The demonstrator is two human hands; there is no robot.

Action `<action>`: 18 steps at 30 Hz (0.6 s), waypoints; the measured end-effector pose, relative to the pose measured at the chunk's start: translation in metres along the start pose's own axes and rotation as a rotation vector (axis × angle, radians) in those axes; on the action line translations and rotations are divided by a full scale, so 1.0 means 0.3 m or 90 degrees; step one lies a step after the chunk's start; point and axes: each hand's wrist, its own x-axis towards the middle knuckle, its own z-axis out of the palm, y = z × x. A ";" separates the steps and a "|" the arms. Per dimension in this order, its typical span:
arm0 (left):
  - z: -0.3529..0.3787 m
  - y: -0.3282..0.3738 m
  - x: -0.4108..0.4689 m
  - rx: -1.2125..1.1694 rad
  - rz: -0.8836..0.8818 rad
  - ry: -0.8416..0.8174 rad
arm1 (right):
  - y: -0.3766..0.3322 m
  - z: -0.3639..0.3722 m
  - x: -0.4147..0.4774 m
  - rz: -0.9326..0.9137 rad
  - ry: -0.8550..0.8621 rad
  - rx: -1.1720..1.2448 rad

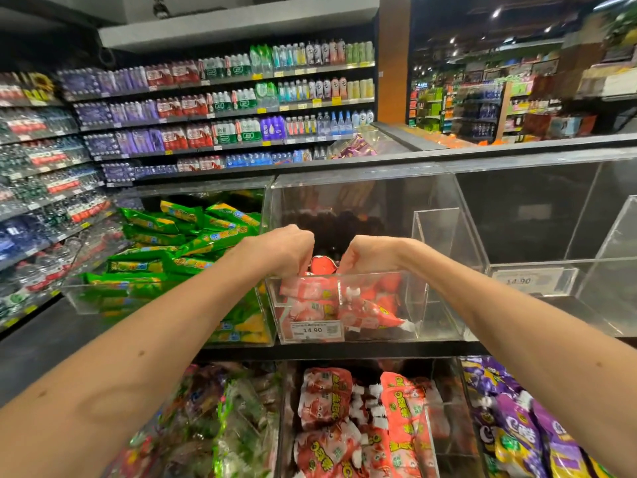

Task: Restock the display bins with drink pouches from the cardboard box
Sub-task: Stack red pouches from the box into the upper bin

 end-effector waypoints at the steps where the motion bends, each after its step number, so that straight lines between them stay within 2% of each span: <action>1: -0.010 0.012 0.004 0.021 -0.013 -0.032 | -0.004 0.000 0.000 -0.006 -0.003 -0.001; 4: -0.025 0.037 0.023 0.065 -0.047 -0.081 | 0.004 0.008 0.009 -0.005 -0.005 -0.007; 6: -0.020 0.037 0.028 0.034 -0.067 -0.052 | 0.015 0.013 0.009 0.001 0.016 0.001; 8: -0.001 0.020 0.028 -0.088 -0.070 0.060 | 0.022 0.011 -0.002 -0.024 0.081 0.040; 11: 0.026 0.011 -0.053 -0.329 -0.095 0.291 | -0.003 -0.013 -0.044 -0.085 0.269 0.055; 14: 0.042 0.051 -0.200 -0.412 -0.137 0.474 | -0.053 -0.034 -0.132 -0.173 0.399 0.047; 16: 0.054 0.107 -0.318 -0.421 -0.144 0.527 | -0.081 -0.012 -0.229 -0.229 0.415 0.096; 18: 0.077 0.184 -0.433 -0.439 -0.145 0.533 | -0.084 0.053 -0.348 -0.285 0.448 0.157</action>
